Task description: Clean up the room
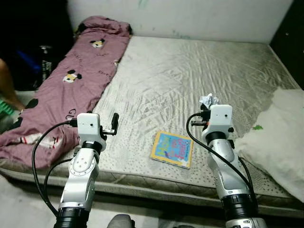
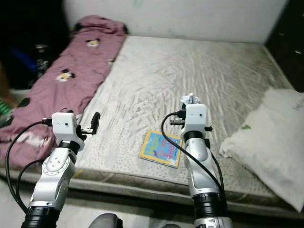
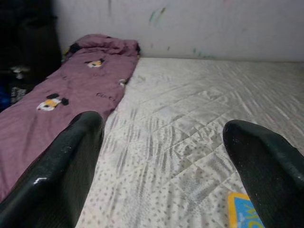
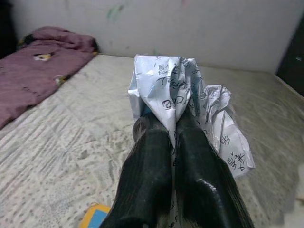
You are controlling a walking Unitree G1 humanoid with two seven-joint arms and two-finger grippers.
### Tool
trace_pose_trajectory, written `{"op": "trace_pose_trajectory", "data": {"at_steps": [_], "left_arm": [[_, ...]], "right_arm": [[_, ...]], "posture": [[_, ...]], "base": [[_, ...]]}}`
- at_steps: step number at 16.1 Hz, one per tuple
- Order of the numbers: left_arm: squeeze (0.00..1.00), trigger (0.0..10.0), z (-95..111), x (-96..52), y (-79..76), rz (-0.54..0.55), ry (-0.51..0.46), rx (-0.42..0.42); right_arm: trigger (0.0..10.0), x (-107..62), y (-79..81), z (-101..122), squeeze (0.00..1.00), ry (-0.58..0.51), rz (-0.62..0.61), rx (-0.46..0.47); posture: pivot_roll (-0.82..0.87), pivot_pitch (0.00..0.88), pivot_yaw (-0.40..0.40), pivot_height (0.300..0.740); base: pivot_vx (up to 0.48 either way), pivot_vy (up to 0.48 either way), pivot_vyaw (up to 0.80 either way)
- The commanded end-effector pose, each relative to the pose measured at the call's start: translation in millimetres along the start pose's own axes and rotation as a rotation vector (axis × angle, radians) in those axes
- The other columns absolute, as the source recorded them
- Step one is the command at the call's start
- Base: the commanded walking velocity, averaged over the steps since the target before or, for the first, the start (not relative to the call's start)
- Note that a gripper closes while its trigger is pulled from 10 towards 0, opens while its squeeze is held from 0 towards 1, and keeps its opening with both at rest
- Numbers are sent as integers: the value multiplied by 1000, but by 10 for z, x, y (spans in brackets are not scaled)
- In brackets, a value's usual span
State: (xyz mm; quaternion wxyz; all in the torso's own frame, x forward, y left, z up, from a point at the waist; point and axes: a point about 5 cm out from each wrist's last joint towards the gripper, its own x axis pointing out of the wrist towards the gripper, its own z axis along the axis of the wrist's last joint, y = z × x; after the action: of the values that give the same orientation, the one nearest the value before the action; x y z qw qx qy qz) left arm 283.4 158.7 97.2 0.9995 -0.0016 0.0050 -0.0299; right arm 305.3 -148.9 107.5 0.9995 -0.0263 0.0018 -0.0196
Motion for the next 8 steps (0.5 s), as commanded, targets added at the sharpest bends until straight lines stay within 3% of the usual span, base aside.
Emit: {"op": "trace_pose_trajectory", "data": {"at_steps": [1,8], "left_arm": [[0,10000,22,9,67,10,1,7],[0,10000,28,39,54,17,3,-4]], "right_arm": [[10000,7,71,46,0,-14,27,16],[10000,17,86,40,0,-10,40,16]], "posture": [[96,0,19,740],[98,0,18,740]], "base": [[0,480,-669],[0,480,-63]]}}
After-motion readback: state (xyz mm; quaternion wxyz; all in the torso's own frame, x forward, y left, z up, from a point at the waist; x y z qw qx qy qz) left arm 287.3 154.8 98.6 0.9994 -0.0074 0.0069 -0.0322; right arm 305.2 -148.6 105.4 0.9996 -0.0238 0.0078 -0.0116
